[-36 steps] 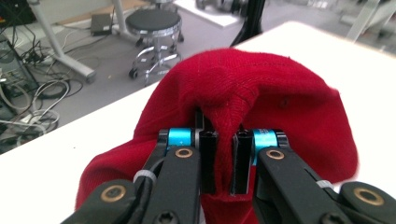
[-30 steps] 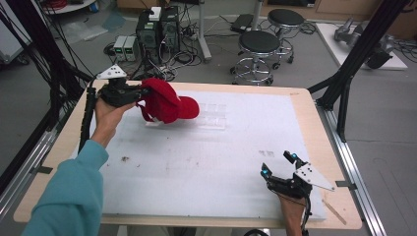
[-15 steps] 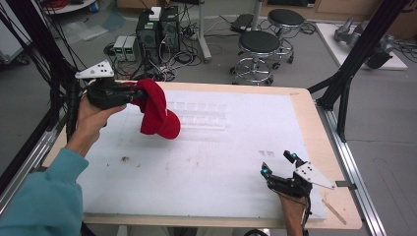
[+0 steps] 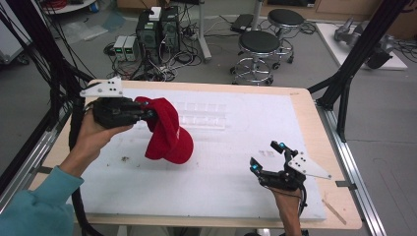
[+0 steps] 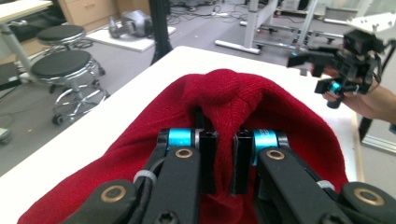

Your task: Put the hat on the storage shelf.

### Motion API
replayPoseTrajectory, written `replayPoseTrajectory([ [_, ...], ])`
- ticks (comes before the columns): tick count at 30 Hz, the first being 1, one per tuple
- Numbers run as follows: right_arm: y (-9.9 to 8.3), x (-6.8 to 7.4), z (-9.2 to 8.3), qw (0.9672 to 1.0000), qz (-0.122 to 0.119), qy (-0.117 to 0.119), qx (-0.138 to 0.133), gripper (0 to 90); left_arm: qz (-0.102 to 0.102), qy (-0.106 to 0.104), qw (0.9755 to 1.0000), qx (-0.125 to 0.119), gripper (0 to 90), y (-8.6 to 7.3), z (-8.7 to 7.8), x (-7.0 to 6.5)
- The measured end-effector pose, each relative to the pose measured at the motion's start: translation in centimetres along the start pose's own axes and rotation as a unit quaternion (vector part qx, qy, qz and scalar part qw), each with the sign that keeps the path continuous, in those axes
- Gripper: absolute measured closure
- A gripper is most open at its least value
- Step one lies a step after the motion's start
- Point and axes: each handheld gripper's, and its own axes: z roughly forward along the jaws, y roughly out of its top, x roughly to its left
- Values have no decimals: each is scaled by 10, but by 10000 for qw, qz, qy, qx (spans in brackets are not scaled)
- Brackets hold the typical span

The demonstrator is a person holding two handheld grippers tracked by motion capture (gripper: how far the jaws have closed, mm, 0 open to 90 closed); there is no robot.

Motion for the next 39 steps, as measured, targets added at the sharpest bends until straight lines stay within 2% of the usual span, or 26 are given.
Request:
replayPoseTrajectory([
  [6, 22, 14, 14, 9986, -179, 499, 43, 67, 27, -207, 9997, 84, 855, -9, 12, -15],
  [8, 30, 20, 19, 9973, -217, 697, 83, 66, 91, -288, 9995, 76, 854, -9, 16, -20],
  [11, 42, 29, 30, 9939, -346, 1046, 98, 67, 79, -323, 9994, 104, 855, -10, 20, -27],
  [12, 44, 31, 33, 9928, -314, 1149, 159, 67, 57, -352, 9993, 111, 855, -10, 21, -29],
  [14, 52, 37, 42, 9899, -377, 1348, 221, 67, 74, -420, 9990, 115, 855, -11, 24, -34],
  [19, 70, 53, 64, 9793, -438, 1947, 338, 67, 155, -588, 9981, 74, 854, -13, 28, -44],
  [23, 78, 66, 79, 9724, -572, 2207, 501, 67, 238, -675, 9974, 95, 855, -13, 31, -50],
  [25, 80, 71, 86, 9696, -578, 2313, 561, 67, 225, -718, 9971, 77, 855, -12, 31, -52],
  [32, 81, 83, 106, 9585, -574, 2687, 755, 68, 377, -903, 9951, 150, 855, -11, 33, -59],
  [34, 81, 86, 110, 9546, -544, 2812, 816, 67, 390, -926, 9949, 118, 855, -11, 32, -59],
  [39, 79, 86, 116, 9494, -343, 2992, 897, 68, 363, -968, 9946, -2, 855, -9, 30, -58],
])
